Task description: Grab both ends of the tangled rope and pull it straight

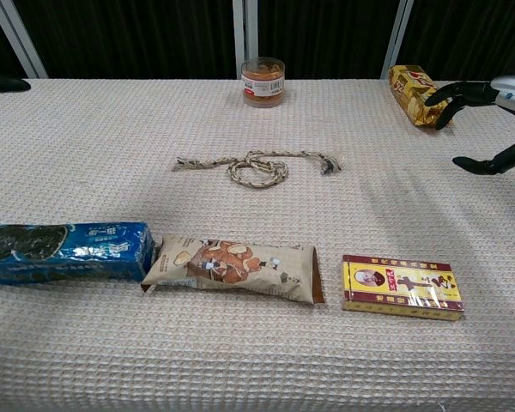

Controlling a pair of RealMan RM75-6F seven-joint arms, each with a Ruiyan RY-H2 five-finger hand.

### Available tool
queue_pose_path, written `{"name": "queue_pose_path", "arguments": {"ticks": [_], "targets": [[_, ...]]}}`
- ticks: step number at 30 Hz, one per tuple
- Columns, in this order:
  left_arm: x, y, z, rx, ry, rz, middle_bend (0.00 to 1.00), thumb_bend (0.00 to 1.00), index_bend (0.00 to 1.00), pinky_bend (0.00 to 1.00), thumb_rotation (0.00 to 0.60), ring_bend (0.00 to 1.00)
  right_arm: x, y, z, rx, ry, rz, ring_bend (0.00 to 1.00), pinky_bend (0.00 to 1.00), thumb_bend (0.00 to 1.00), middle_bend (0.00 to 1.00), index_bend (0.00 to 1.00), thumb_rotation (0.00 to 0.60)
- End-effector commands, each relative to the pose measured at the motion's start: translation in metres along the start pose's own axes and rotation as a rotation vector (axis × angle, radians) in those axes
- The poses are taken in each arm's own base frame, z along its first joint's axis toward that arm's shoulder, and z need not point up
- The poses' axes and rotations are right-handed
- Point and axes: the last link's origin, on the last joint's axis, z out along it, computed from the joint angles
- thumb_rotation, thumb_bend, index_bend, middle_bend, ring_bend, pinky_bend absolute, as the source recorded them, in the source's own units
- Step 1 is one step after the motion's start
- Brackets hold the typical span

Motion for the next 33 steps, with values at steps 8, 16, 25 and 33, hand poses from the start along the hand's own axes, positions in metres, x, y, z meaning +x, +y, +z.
{"name": "queue_pose_path", "arguments": {"ticks": [8,16,25,33], "targets": [[-0.004,-0.010,-0.012,0.046,-0.018,0.006,0.25,0.06,0.34,0.19,0.600,0.19,0.002,-0.029,0.036,-0.026,0.001,-0.003,0.07,0.15,0.25,0.28,0.17,0.600],[-0.005,-0.018,-0.032,0.079,-0.014,0.001,0.25,0.06,0.34,0.19,0.600,0.19,-0.009,-0.080,0.092,-0.044,-0.052,-0.051,0.07,0.17,0.23,0.28,0.19,0.600],[-0.007,-0.033,-0.055,0.145,-0.024,-0.006,0.25,0.06,0.35,0.19,0.600,0.19,-0.039,-0.122,0.143,-0.128,-0.084,-0.076,0.10,0.22,0.26,0.31,0.29,0.600],[-0.014,-0.043,-0.061,0.167,-0.051,-0.007,0.25,0.06,0.35,0.19,0.600,0.19,-0.061,-0.132,0.158,-0.167,-0.109,-0.105,0.10,0.22,0.29,0.31,0.40,0.600]]}}
